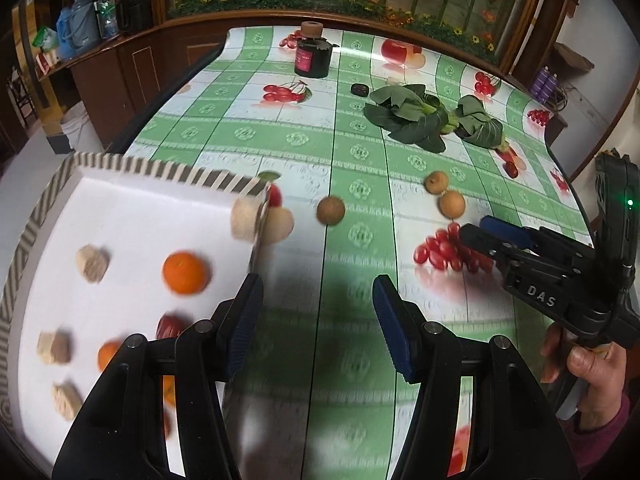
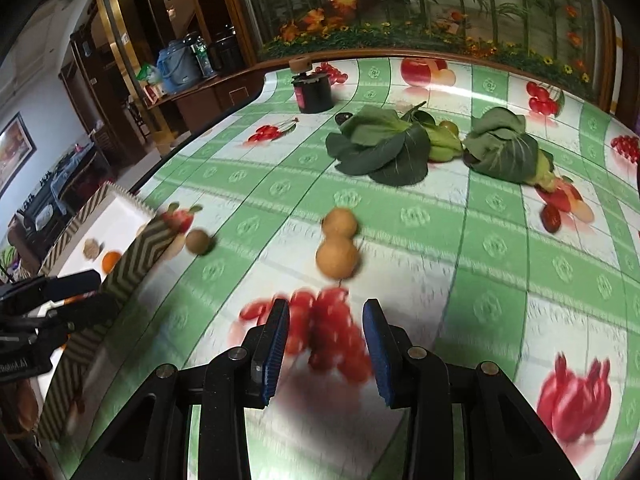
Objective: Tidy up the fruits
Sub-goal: 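Grasp a brown round fruit with the left tool while the right tool grasps a tan round fruit, then carry the brown fruit and the tan fruit over the white tray with both tools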
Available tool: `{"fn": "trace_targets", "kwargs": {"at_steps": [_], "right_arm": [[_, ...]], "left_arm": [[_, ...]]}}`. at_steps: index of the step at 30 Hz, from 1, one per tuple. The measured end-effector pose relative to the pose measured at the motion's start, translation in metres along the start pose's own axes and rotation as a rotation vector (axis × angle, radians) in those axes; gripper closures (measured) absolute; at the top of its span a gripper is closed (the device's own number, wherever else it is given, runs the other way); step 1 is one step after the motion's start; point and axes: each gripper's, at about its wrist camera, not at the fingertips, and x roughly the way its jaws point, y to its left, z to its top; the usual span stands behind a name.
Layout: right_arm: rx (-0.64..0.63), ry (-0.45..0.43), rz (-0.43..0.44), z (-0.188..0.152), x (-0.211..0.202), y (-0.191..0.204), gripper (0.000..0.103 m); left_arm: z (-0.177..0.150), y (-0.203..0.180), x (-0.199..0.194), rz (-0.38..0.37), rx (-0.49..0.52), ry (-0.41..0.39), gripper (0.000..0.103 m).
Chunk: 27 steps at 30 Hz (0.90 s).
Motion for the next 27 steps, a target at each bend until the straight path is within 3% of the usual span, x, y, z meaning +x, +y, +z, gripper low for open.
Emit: {"fn": "trace_targets", "kwargs": {"at_steps": [7, 8, 10, 18, 19, 20, 21, 23, 27], "right_arm": [[0.009, -0.018, 0.016, 0.019, 0.030, -0.010, 0.066], [0.011, -0.027, 0.019, 0.020, 0.031, -0.011, 0.066], [0.015, -0.032, 0.010, 0.020, 0.031, -0.013, 0.077], [0.027, -0.031, 0.058, 0.016, 0.028, -0.019, 0.077], [0.025, -0.030, 0.058, 0.016, 0.028, -0.019, 0.077], [0.024, -0.030, 0.058, 0.016, 0.028, -0.019, 0.077], [0.023, -0.029, 0.060, 0.016, 0.028, -0.019, 0.077], [0.024, -0.024, 0.062, 0.016, 0.026, -0.018, 0.077], [0.009, -0.013, 0.056, 0.012, 0.018, -0.015, 0.077]], "left_arm": [[0.026, -0.009, 0.029, 0.019, 0.035, 0.026, 0.046], [0.029, -0.011, 0.033, 0.021, 0.043, 0.027, 0.046], [0.034, -0.014, 0.041, 0.037, 0.058, 0.031, 0.046], [0.044, -0.021, 0.074, 0.053, 0.092, 0.059, 0.047], [0.045, -0.020, 0.077, 0.041, 0.088, 0.062, 0.050], [0.045, -0.020, 0.078, 0.038, 0.084, 0.057, 0.066], [0.045, -0.020, 0.079, 0.050, 0.083, 0.058, 0.073], [0.044, -0.018, 0.077, 0.051, 0.081, 0.050, 0.082], [0.037, -0.015, 0.058, 0.029, 0.072, 0.035, 0.082]]}}
